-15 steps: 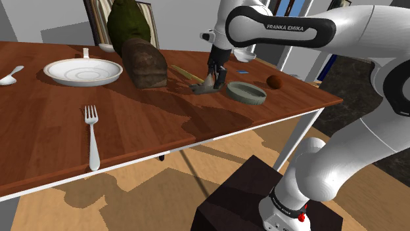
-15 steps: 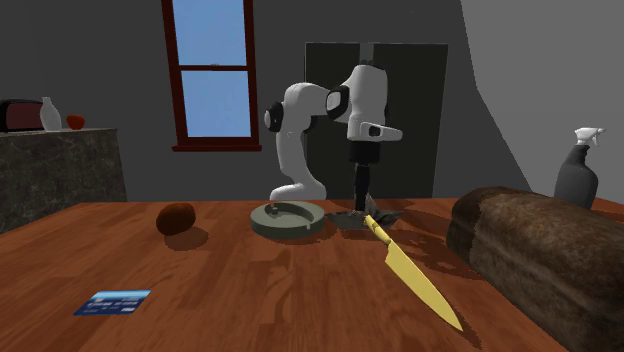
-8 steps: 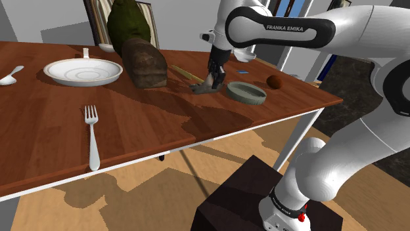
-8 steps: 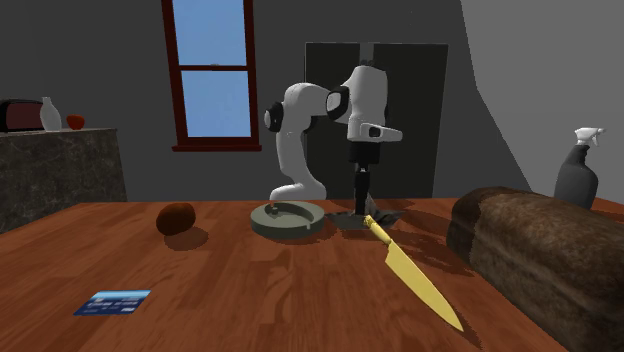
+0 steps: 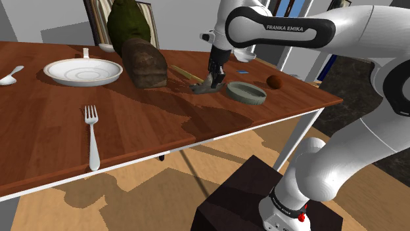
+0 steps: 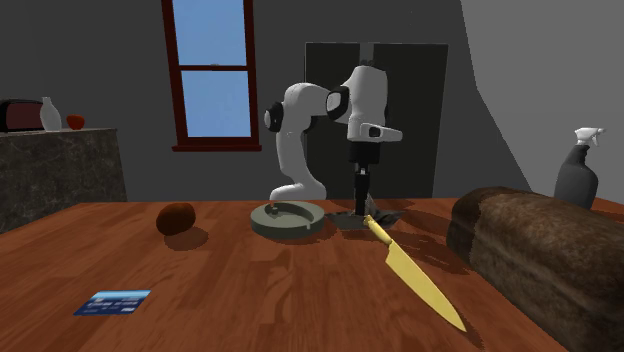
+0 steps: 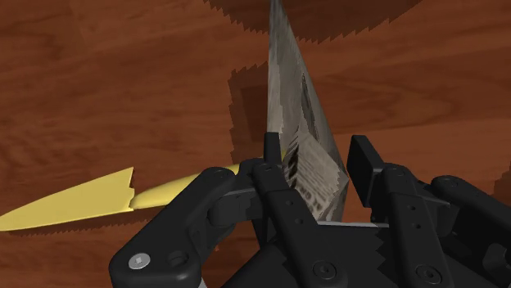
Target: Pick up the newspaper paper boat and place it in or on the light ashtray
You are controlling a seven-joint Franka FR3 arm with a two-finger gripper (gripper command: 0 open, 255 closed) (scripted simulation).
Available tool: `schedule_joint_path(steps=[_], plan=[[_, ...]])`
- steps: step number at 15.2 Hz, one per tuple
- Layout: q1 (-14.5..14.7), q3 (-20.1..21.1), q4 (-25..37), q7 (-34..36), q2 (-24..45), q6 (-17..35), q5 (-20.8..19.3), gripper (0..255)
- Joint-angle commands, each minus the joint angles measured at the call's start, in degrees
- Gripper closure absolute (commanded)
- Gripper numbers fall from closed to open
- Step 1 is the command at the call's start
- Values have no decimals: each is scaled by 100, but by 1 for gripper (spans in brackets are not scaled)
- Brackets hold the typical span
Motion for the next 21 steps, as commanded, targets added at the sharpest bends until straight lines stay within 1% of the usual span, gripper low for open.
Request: schedule_joint_path(steps=[1, 11, 20, 21], plan=[[0, 0, 0, 0, 0, 1, 0, 255], [13, 26, 910, -108, 147, -756, 45, 255], [21, 42, 1859, -213, 391, -1454, 78, 255], [22, 42, 1879, -215, 396, -1469, 79, 255]])
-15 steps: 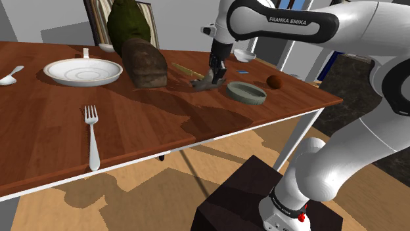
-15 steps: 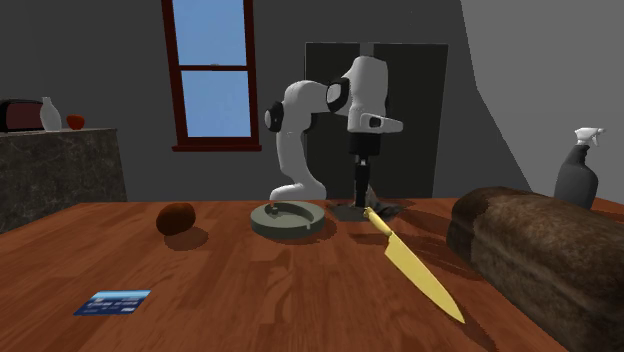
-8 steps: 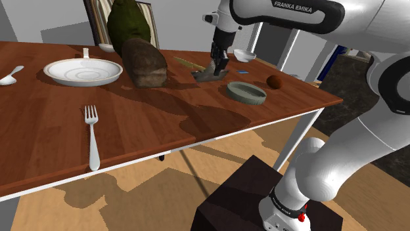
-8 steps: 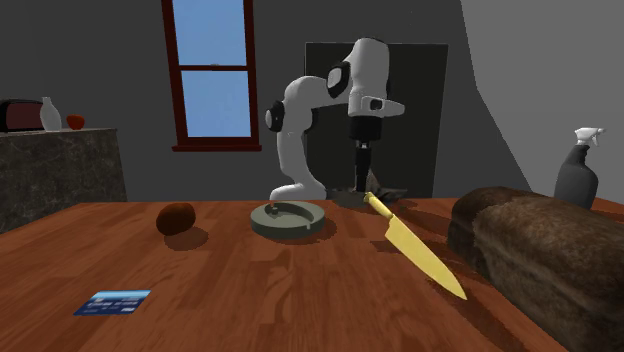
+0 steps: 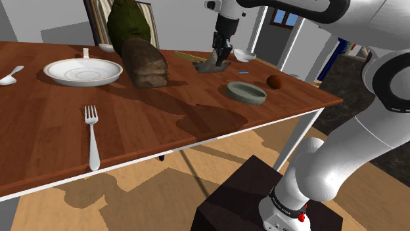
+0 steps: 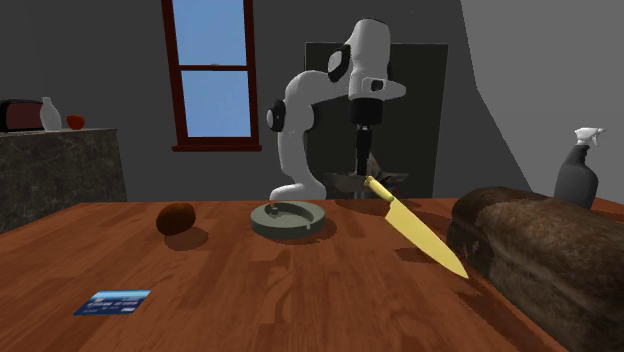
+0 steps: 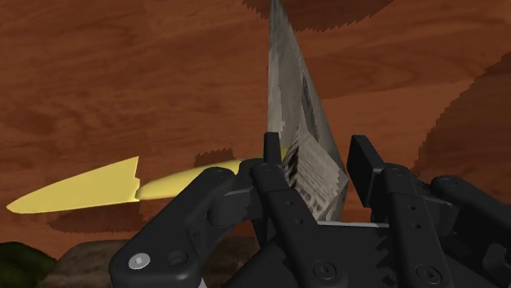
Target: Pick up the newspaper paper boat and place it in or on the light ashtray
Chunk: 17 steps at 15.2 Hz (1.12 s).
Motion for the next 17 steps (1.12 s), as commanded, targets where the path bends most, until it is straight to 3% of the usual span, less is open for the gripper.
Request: schedule_joint_path(steps=[1, 15, 17], plan=[[-37, -64, -41, -109, -115, -57, -19, 255], [-574, -1122, -1049, -1653, -1661, -289, -556, 255], [-584, -1131, -1266, -1624, -1737, -148, -577, 255]])
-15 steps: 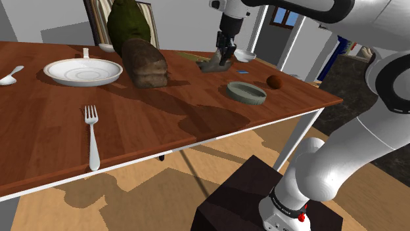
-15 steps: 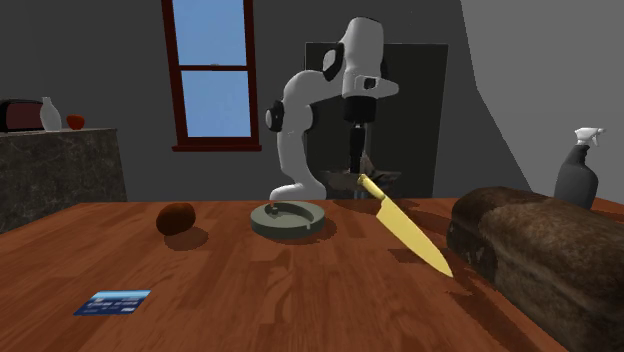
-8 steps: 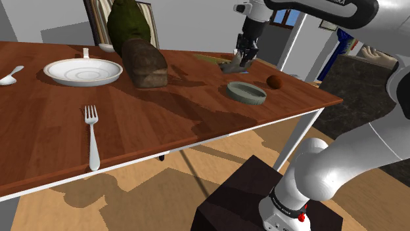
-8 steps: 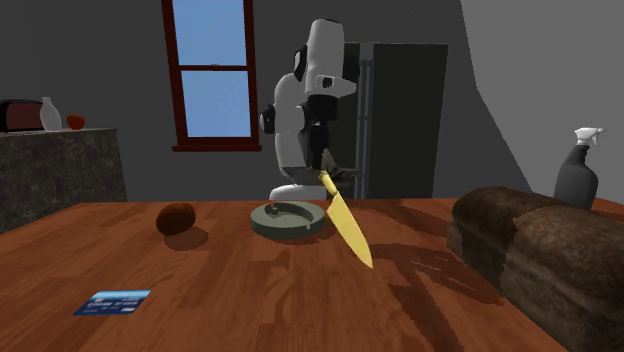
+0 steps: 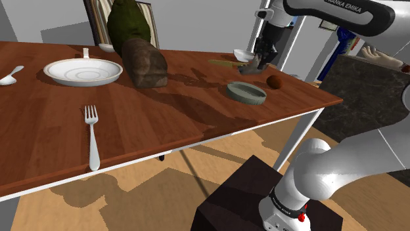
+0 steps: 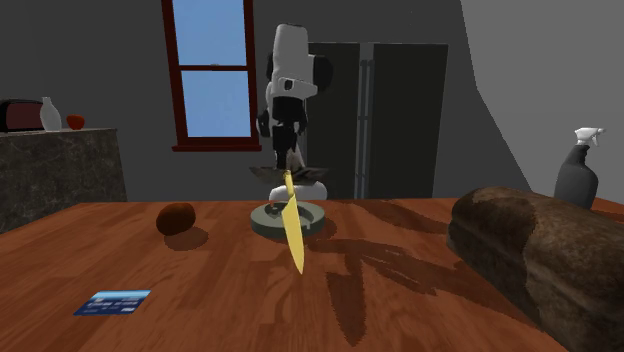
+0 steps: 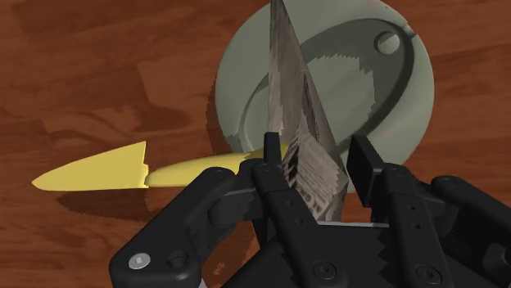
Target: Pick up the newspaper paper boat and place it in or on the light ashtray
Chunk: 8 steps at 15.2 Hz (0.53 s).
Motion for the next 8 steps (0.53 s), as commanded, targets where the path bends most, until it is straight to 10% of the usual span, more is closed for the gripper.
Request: schedule_joint_path(steps=[1, 8], plan=[[-20, -21, -206, -7, -106, 105, -32, 255], [-61, -65, -916, 82, -326, 592, -108, 255]])
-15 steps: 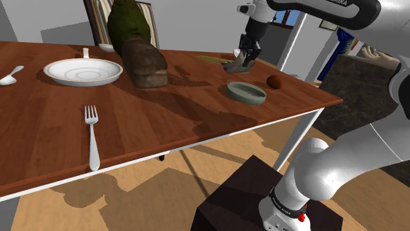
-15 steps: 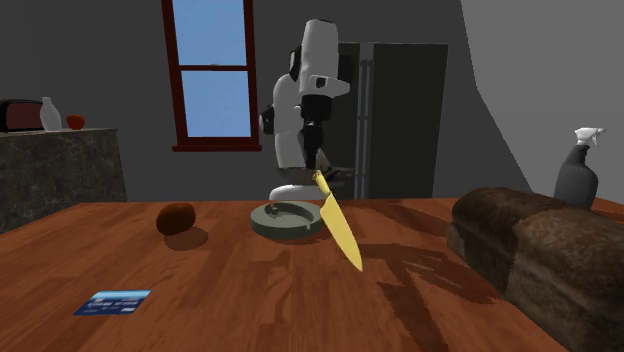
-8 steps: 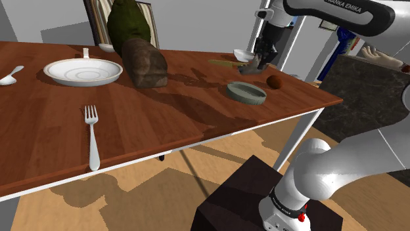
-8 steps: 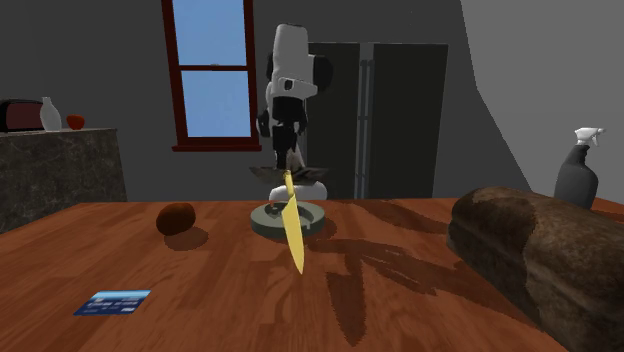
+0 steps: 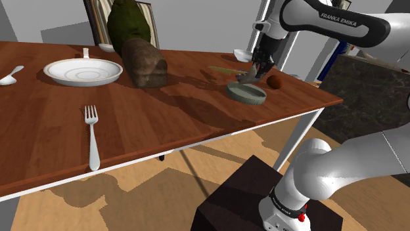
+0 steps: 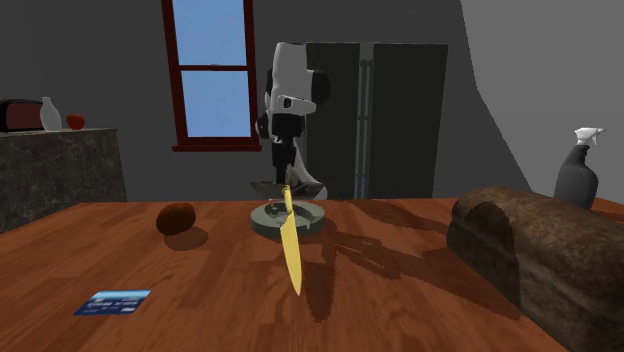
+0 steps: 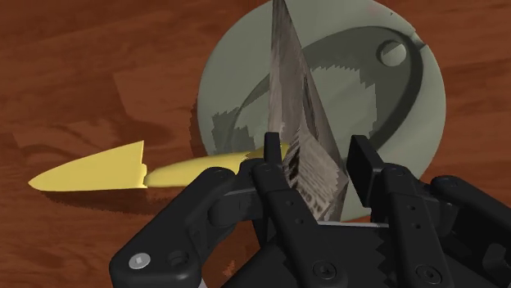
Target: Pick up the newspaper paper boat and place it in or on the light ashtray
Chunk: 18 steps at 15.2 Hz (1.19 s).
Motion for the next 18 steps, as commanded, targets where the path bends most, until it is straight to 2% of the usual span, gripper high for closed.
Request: schedule_joint_path(steps=[1, 5, 12, 13, 18], plan=[[-11, -19, -209, 25, -52, 160, -24, 255], [-35, -54, -580, 71, -148, 435, -71, 255], [-35, -54, -580, 71, -148, 434, -71, 255], [-35, -54, -580, 71, -148, 434, -72, 0], [-35, -54, -580, 71, -148, 434, -71, 0]])
